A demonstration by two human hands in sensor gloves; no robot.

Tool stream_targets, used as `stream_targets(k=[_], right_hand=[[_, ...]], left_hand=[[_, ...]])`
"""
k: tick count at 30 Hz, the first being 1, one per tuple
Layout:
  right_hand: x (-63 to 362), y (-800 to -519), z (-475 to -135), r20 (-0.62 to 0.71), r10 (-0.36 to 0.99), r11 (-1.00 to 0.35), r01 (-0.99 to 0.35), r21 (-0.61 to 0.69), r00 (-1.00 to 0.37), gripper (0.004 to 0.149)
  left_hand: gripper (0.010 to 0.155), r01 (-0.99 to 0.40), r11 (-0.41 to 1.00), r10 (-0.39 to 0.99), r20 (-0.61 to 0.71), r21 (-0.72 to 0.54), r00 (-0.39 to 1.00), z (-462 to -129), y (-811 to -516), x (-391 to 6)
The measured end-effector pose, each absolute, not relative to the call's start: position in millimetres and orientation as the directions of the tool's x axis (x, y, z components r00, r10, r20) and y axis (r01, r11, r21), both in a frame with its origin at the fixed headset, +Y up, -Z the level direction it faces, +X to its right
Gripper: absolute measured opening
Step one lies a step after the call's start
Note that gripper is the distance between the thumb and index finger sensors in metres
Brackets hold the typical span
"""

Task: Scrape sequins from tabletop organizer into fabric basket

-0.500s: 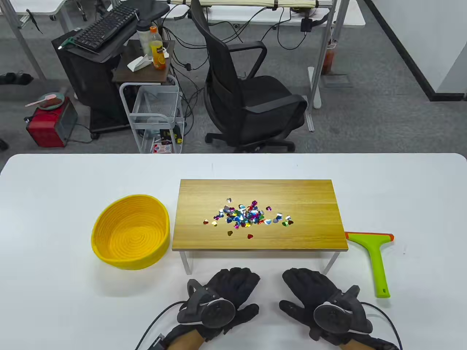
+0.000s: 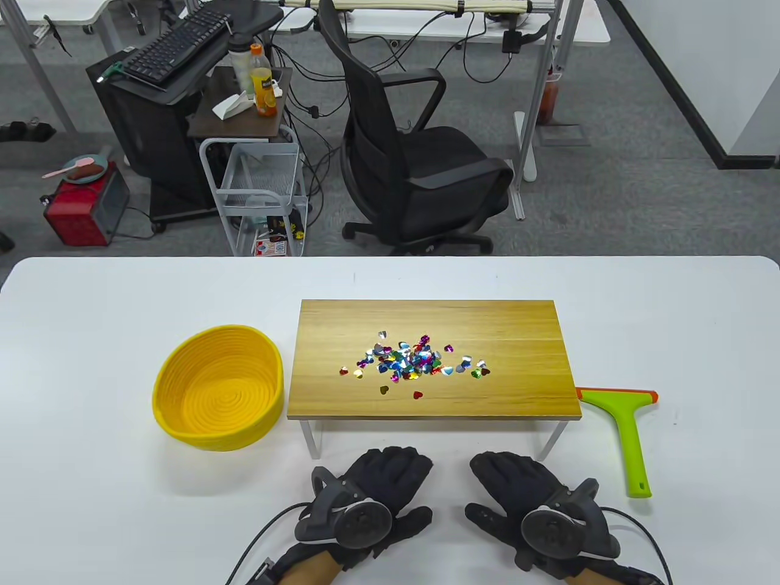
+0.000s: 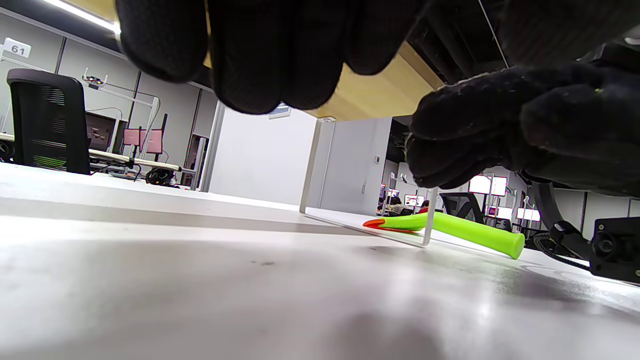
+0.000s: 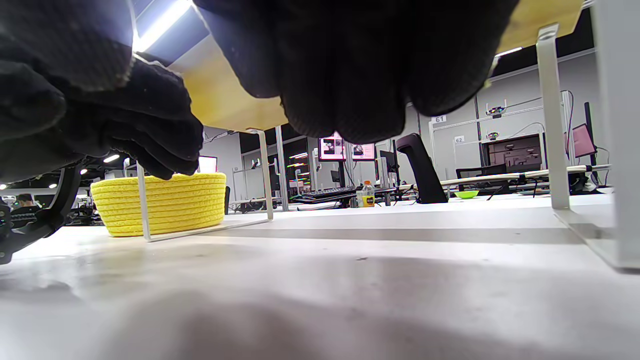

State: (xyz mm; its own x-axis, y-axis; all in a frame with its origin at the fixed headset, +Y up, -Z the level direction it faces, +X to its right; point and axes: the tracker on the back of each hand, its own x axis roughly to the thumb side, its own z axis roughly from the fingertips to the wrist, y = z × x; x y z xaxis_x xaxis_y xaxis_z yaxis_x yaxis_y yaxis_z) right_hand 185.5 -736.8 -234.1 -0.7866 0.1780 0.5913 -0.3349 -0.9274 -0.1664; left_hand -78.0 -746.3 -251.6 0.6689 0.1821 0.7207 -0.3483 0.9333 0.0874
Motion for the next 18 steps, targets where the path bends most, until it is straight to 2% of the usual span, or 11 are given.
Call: stream_targets(k=[10,14,18], right_hand=[[190,-728,-229,0.570,0.169,-0.906,-0.355,-0.232,-0.804,0.068],[197,-701,-218,0.564,0.131,-0.858,-0.378,-0.348,-0.815,0.063],[214,-658,-206,0.541,0.174,-0.758,-0.462,-0.460,-0.823,0.062]], left_hand=[[0.075,-0.348,0.931,0.171,0.718,0.106,0.675,-251,-745,-80],[0.075,-0.344,0.932,0.163,0.714,0.116,0.681,-251,-746,-81],[0.074,-0.342,0.931,0.153,0.713,0.128,0.685,-251,-745,-84]])
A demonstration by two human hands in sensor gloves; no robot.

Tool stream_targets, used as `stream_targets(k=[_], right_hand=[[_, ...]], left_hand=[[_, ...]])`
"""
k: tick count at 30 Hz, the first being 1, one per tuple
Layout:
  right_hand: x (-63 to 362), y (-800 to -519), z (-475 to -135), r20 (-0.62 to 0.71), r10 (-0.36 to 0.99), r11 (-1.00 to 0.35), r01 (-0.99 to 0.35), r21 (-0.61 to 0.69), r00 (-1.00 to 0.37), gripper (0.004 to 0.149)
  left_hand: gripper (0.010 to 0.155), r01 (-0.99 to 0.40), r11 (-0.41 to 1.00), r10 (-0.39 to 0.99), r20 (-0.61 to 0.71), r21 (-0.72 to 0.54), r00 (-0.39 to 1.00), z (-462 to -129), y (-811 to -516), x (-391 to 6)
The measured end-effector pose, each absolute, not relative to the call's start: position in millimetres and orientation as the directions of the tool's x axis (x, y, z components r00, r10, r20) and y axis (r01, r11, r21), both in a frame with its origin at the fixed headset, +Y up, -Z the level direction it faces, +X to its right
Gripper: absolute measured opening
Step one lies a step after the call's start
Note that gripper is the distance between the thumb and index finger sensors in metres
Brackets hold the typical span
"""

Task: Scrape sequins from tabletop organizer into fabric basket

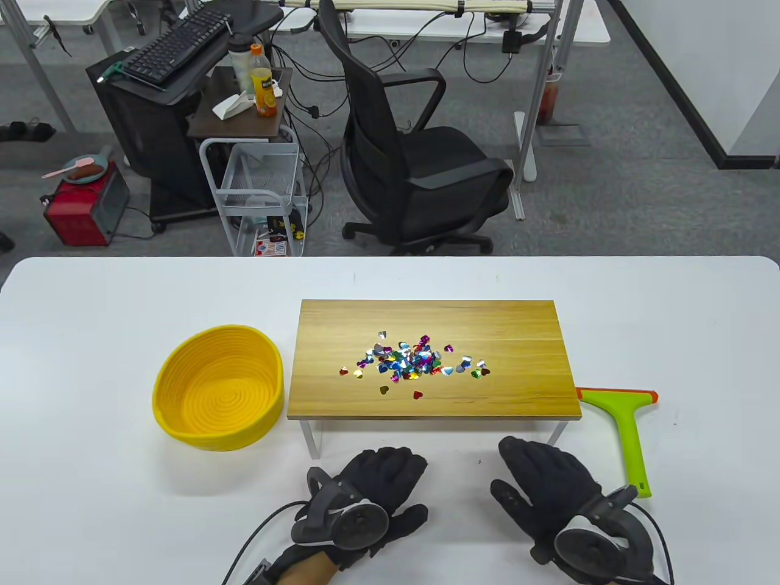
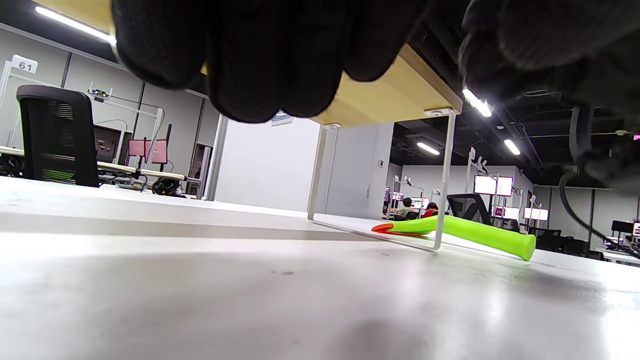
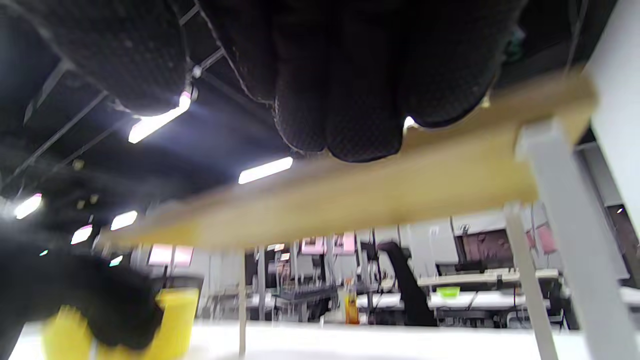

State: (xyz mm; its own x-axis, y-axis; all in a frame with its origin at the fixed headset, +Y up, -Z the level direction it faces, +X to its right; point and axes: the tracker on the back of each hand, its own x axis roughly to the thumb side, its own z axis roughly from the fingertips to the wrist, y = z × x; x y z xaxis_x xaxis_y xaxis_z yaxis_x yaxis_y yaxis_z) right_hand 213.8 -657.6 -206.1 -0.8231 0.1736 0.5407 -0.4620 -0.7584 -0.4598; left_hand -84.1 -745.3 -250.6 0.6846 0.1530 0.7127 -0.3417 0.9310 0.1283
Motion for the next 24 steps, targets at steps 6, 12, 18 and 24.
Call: stream_targets(k=[6,12,18,24], right_hand=[[254,-611,-209,0.344,0.208,-0.725,-0.380,-0.574,-0.916,0.060],[295,-621,-252,0.008,0.229,-0.858,-0.206,-0.470,-0.973,0.062],[319,-663,-292,-0.221,0.170,-0.980,-0.143,-0.135,-0.960,0.071],[336,-700,-319,-0.396,0.029,-0.998,-0.051,0.044,-0.918,0.076]], left_hand=[[0.074,-0.349,0.927,0.153,0.710,0.137,0.687,-250,-744,-85],[0.074,-0.349,0.926,0.149,0.711,0.143,0.687,-249,-744,-84],[0.074,-0.355,0.924,0.157,0.707,0.142,0.690,-250,-744,-84],[0.074,-0.352,0.926,0.156,0.708,0.139,0.688,-250,-745,-84]])
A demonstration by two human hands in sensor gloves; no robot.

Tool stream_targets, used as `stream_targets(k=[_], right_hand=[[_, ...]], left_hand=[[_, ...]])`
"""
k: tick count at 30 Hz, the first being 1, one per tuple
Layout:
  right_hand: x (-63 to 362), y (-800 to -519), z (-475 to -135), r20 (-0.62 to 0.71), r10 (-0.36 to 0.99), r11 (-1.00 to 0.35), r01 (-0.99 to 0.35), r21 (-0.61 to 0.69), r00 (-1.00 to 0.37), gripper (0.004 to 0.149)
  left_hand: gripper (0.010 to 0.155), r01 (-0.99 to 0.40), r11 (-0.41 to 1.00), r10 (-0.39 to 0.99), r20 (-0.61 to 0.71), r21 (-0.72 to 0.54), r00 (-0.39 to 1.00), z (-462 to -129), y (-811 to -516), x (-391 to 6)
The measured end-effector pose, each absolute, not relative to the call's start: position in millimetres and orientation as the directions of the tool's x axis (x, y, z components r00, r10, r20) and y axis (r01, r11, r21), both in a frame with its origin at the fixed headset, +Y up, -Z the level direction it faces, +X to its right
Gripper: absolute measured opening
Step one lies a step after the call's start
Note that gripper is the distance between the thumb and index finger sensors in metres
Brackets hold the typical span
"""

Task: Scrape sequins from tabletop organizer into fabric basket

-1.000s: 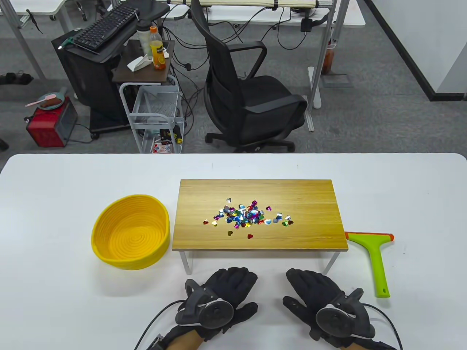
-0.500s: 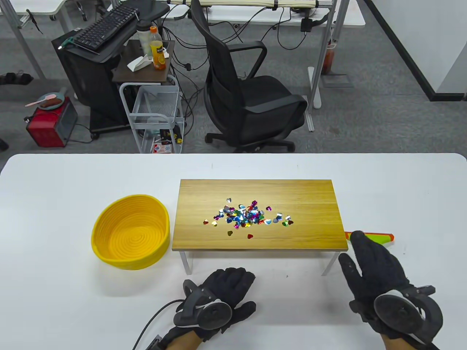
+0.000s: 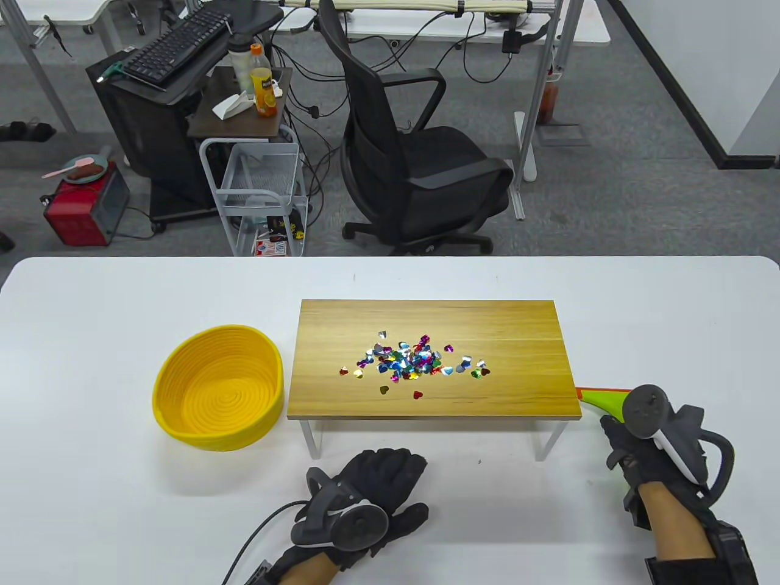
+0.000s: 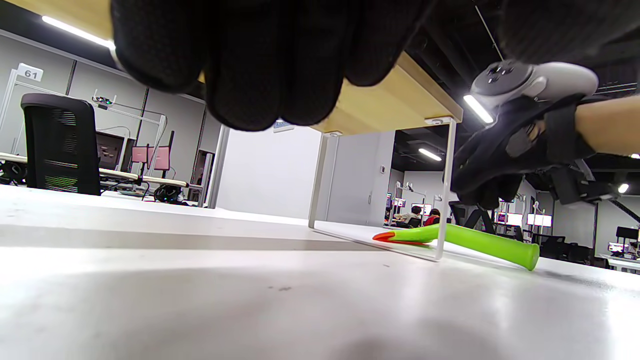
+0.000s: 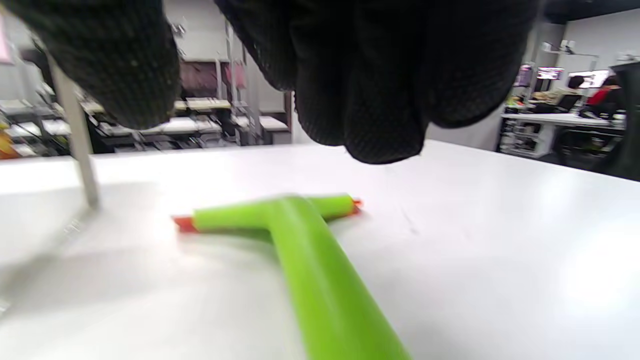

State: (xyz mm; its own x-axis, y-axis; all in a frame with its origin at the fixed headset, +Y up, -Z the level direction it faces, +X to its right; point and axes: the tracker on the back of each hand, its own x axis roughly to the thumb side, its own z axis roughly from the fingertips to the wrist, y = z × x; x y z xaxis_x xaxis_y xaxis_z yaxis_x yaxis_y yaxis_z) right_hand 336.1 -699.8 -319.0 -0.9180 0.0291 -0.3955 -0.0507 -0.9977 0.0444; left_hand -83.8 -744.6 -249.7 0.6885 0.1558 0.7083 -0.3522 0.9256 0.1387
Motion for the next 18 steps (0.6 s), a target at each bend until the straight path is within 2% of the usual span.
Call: stream_targets(k=[8,15,18], right_hand=[[345,-736,-333,-0.480,-0.086,-0.982,-0.006,0.189,-0.873,0.075],[353,-753,-338,-0.510,-0.077,-0.977,-0.036,0.210,-0.857,0.071],[354,-754,-338,-0.514,-0.048,-0.982,-0.053,0.179,-0.856,0.067]], left_hand=[[0.074,-0.346,0.929,0.151,0.716,0.133,0.681,-248,-745,-81],[0.074,-0.342,0.931,0.152,0.717,0.126,0.680,-248,-745,-79],[0.074,-0.344,0.930,0.154,0.716,0.127,0.681,-249,-745,-79]])
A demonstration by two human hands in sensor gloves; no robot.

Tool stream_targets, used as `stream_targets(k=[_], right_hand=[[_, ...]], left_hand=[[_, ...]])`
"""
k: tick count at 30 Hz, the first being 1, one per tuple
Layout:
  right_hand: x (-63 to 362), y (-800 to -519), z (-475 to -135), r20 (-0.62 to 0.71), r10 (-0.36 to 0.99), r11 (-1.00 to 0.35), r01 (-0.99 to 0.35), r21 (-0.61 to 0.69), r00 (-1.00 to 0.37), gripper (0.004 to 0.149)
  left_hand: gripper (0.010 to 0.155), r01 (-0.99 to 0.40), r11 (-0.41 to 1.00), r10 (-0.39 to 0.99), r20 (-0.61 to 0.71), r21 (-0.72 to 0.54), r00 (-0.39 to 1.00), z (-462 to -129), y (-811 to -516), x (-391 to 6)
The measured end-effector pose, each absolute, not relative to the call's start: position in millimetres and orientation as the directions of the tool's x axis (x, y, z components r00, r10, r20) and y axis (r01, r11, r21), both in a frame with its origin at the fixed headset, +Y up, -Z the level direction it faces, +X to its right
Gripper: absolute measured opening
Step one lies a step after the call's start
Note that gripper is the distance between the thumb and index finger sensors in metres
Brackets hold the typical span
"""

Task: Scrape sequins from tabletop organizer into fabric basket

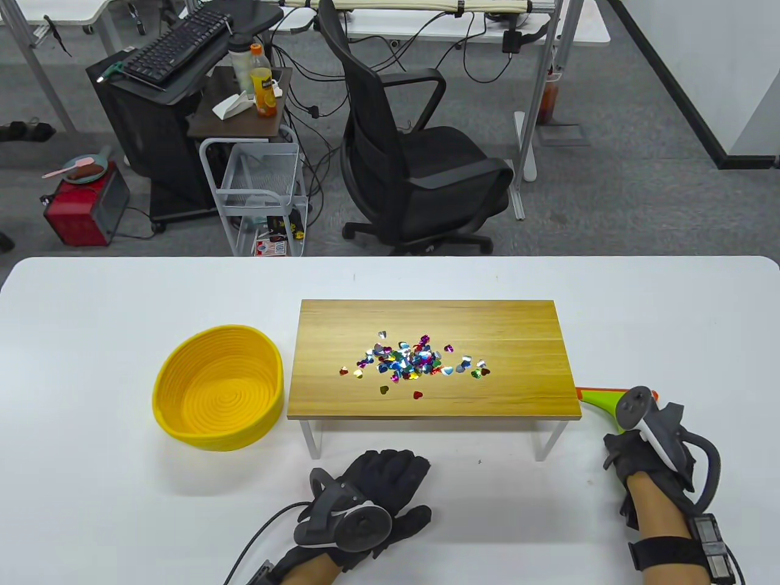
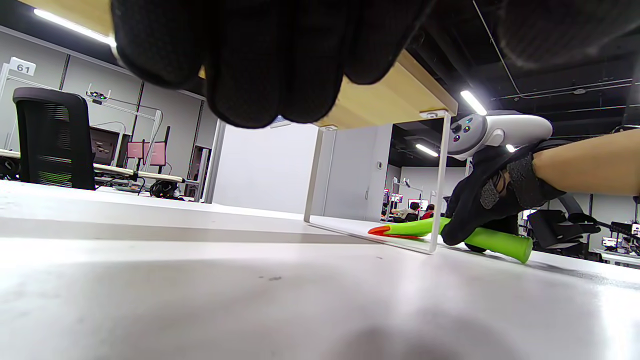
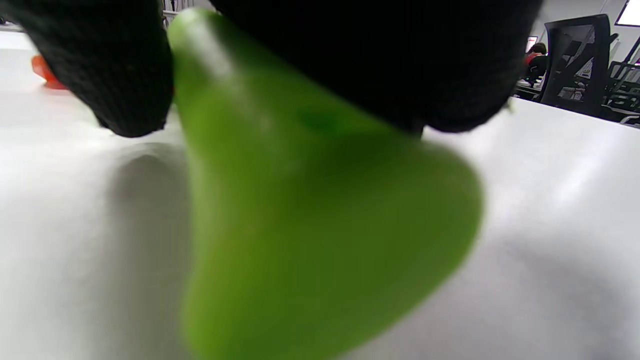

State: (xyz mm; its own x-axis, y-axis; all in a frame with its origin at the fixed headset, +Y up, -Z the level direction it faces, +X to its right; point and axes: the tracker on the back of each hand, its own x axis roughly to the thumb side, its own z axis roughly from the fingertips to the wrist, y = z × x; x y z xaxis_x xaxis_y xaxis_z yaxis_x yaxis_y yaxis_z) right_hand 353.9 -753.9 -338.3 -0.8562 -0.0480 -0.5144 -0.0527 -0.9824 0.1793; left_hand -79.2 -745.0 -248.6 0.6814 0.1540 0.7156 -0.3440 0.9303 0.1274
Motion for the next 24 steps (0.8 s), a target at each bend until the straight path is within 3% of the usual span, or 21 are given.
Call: stream_targets(k=[5,12,18,24], right_hand=[[355,-743,-337,-0.512,-0.020,-0.995,-0.034,0.096,-0.859,0.064],[359,-674,-330,-0.477,0.100,-0.992,-0.050,-0.116,-0.873,0.065],[321,-600,-316,-0.264,0.187,-0.952,-0.108,-0.287,-0.946,0.065],[240,-565,-306,0.044,0.076,-0.953,-0.085,-0.290,-0.996,0.065]], left_hand=[[0.074,-0.341,0.931,0.154,0.714,0.126,0.683,-249,-745,-79],[0.074,-0.339,0.933,0.155,0.714,0.122,0.683,-249,-745,-79],[0.074,-0.336,0.934,0.155,0.713,0.118,0.683,-249,-745,-78],[0.074,-0.336,0.934,0.154,0.714,0.119,0.683,-249,-745,-79]])
